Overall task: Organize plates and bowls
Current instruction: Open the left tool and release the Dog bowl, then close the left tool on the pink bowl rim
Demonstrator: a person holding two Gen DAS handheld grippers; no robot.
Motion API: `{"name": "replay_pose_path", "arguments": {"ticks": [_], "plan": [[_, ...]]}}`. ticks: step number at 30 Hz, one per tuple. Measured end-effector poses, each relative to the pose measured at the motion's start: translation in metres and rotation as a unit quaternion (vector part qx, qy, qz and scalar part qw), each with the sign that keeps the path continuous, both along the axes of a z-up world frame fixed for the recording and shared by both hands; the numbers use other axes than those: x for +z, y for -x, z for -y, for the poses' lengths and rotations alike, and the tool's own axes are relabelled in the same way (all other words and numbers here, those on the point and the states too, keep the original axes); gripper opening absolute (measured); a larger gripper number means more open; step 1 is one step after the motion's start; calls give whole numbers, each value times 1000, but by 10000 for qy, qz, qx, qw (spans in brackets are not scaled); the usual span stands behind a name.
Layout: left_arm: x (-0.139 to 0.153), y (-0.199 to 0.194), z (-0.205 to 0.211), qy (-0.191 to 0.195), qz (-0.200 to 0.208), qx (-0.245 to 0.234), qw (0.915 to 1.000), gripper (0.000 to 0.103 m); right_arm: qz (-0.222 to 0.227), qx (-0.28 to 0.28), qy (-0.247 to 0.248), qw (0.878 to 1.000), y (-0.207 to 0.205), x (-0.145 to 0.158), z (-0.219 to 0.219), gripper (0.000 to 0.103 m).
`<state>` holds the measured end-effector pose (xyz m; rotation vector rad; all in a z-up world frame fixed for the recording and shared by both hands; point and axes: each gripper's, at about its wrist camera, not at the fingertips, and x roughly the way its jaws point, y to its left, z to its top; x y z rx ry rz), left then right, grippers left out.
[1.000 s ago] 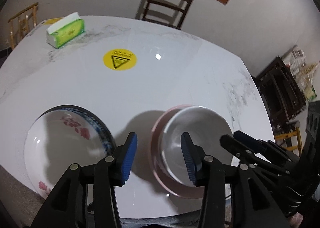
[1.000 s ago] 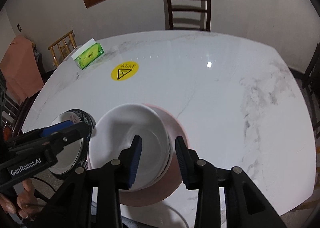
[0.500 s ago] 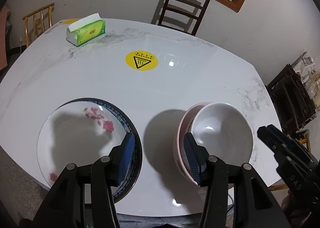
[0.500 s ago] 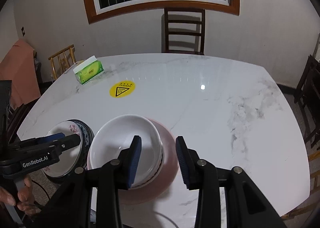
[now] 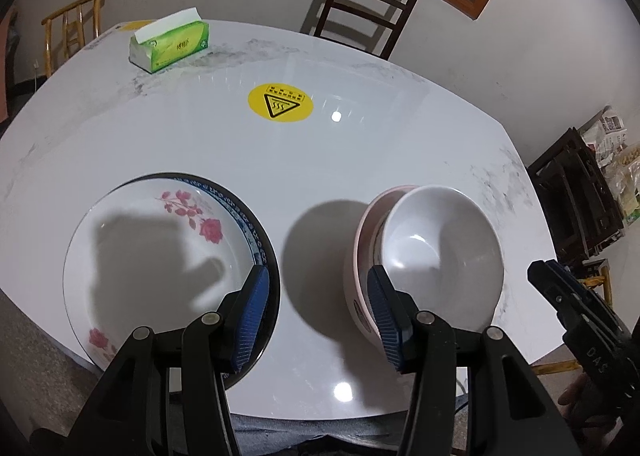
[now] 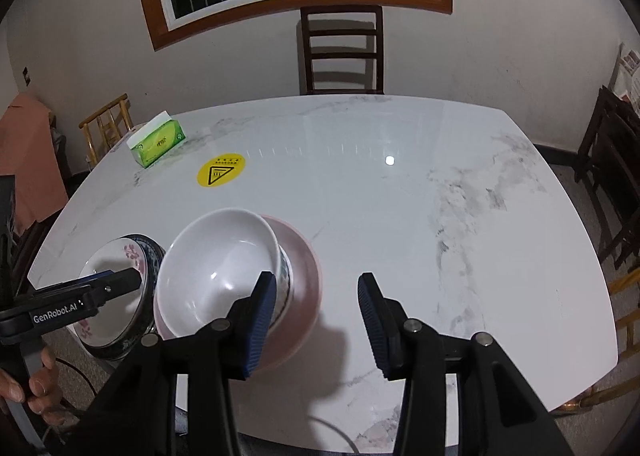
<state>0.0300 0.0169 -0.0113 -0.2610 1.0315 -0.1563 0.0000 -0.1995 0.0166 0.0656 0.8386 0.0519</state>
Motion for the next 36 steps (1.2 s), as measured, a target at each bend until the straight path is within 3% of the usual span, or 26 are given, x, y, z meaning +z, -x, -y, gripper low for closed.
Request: {"name": "replay_pose_path", "arguments": {"ticks": [19,36], "plan": [[-7,2,6,24,-155,11,9999,47,-456,-160,-80,9988,1,-24,6,43],[-15,-6,-3,722,-564,173,9956,45,-771,-221,-297,9963,-5,-36,12,43]]}}
